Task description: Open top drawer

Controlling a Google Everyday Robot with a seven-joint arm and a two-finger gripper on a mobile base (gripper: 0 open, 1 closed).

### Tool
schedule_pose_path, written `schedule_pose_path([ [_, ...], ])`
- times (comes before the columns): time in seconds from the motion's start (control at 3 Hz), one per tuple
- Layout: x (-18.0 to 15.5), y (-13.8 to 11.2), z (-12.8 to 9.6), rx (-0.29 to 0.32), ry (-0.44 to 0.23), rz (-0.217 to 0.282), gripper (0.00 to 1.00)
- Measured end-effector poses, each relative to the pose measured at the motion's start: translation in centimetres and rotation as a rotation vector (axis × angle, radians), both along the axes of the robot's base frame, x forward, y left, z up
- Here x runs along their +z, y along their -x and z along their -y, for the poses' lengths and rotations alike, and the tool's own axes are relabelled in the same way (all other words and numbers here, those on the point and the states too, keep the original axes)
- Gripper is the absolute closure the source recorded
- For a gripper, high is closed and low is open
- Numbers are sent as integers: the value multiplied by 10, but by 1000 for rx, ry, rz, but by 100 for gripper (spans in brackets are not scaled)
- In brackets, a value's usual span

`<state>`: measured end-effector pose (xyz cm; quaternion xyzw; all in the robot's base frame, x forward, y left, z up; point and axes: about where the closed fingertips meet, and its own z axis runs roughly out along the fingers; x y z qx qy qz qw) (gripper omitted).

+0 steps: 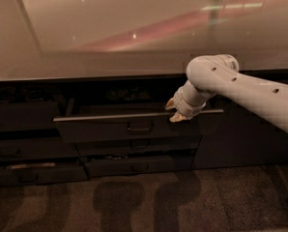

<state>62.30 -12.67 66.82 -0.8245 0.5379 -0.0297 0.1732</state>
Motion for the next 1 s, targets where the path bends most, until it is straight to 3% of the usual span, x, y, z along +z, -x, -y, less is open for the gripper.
schedule_pose_path([
  [1.0, 5, 7, 0, -5, -7, 19, 100],
])
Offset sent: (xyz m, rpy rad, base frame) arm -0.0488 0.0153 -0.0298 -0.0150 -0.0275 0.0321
